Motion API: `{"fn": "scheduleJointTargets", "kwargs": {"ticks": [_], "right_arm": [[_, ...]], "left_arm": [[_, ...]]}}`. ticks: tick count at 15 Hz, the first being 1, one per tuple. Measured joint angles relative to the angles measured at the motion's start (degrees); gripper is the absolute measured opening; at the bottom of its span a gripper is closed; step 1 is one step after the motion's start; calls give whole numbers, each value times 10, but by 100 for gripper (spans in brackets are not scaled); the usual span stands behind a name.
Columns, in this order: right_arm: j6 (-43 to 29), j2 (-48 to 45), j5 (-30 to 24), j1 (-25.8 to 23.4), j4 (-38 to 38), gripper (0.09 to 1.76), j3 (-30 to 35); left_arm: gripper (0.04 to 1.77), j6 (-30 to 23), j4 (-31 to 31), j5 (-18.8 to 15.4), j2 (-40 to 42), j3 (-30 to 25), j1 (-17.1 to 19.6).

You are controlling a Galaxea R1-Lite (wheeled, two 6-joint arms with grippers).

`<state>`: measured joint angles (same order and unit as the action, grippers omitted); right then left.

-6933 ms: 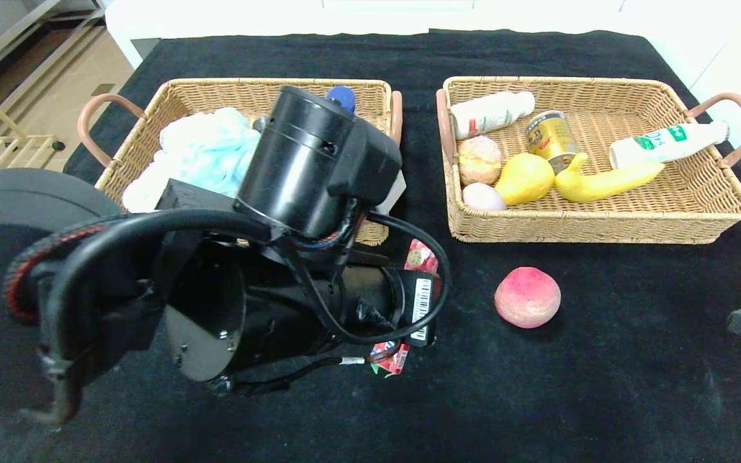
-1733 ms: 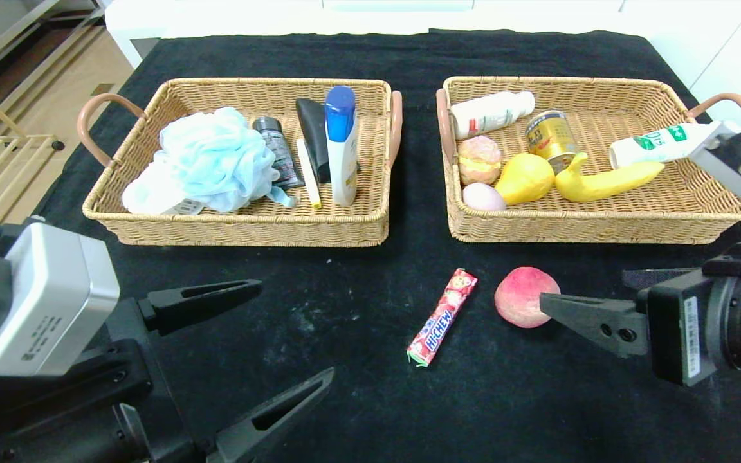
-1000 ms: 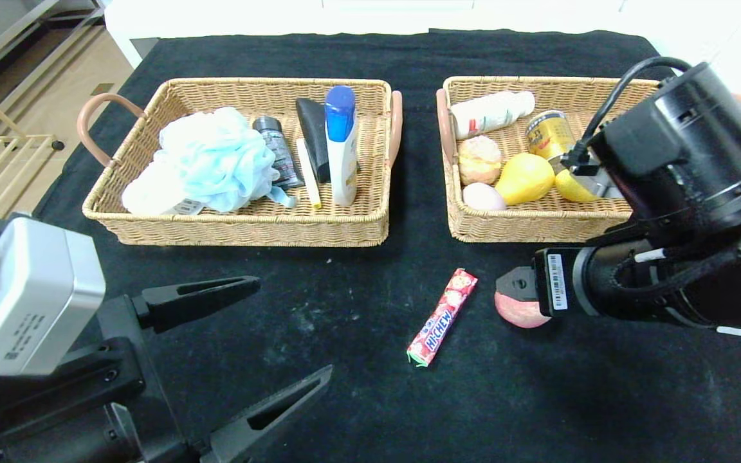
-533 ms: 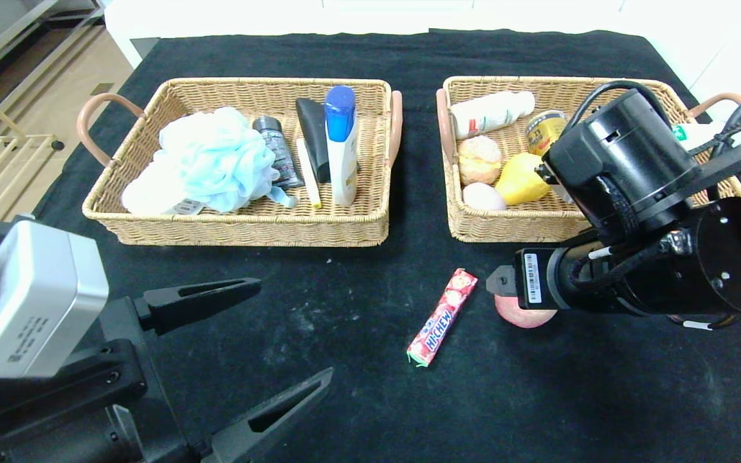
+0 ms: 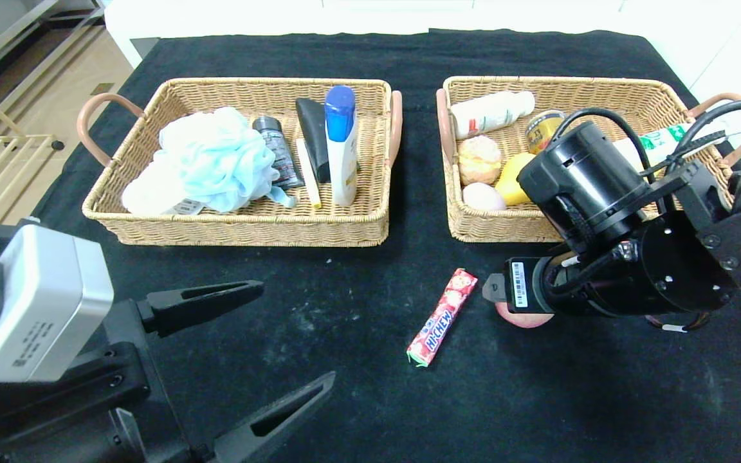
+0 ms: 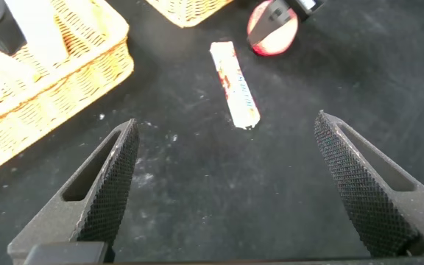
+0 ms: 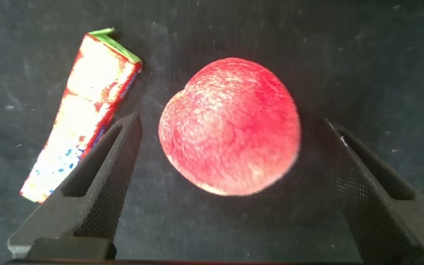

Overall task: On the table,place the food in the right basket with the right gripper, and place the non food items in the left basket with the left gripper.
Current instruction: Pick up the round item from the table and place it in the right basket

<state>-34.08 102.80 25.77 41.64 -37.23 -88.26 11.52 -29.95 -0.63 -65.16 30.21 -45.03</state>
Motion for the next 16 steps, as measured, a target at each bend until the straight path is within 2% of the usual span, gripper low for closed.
{"fn": "scheduleJointTargets", "kwargs": {"ticks": [10,13,16], "right_arm": [[-9,21,-7,-10,0,171,-4],[-9,23,-7,-10,0,125,-3],[-8,24,-7,-10,0,120,-3]], "left_arm": [[172,-1,1,0,3,-2,-10],[172,-1,1,0,3,-2,-11],[172,0,1,0,3,-3,-11]]}}
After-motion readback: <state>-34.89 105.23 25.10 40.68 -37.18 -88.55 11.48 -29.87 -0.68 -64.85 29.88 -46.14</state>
